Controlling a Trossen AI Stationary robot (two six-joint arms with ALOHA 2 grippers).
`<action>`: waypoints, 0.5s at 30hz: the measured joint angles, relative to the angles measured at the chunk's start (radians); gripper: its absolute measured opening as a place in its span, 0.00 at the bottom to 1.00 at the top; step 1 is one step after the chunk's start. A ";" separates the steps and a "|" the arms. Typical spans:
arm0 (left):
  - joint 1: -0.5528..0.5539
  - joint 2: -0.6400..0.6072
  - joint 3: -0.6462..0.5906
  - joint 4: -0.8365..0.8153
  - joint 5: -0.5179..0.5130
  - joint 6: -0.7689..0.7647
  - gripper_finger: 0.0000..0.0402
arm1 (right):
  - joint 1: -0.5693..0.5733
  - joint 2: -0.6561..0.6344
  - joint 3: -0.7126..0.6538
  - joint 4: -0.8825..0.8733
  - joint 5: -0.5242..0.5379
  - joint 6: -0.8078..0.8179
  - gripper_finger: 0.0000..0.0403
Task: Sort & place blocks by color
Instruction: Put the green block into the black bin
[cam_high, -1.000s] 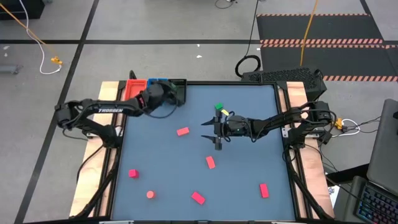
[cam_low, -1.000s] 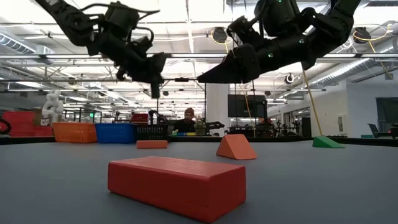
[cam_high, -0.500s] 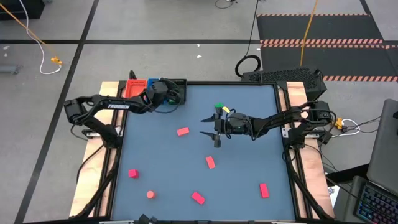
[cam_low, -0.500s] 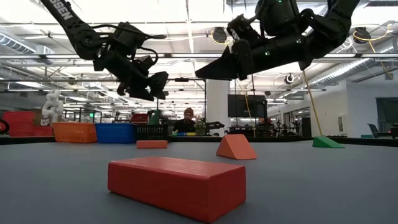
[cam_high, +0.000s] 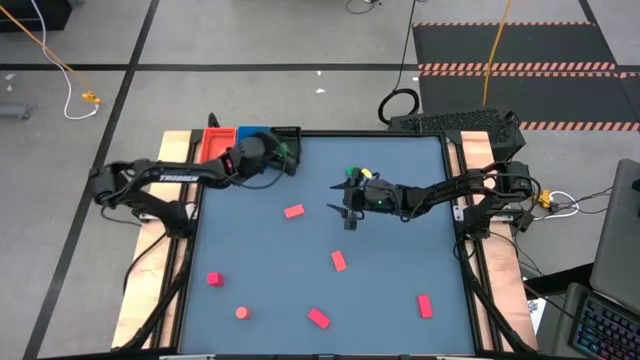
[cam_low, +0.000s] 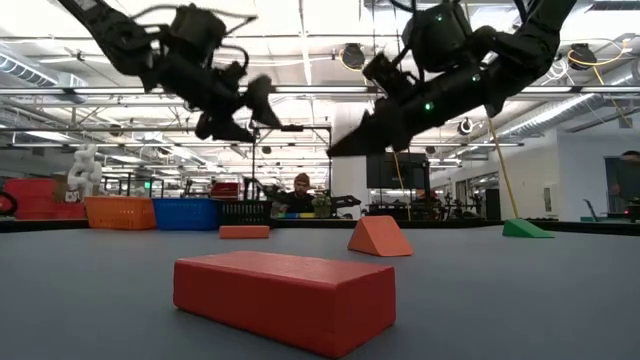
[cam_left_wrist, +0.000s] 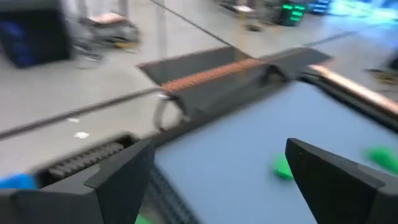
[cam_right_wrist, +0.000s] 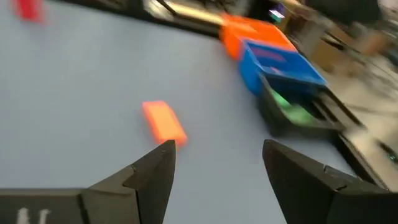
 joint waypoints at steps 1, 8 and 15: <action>-0.023 -0.017 0.000 -0.016 0.020 -0.017 0.88 | 0.000 0.000 0.000 -0.021 0.049 0.012 0.58; -0.231 -0.045 -0.014 -0.056 0.114 -0.055 0.76 | -0.025 0.000 0.000 -0.154 0.107 0.117 0.58; -0.386 -0.037 -0.064 -0.025 0.048 -0.016 0.66 | -0.114 -0.064 -0.001 -0.315 -0.001 0.168 0.58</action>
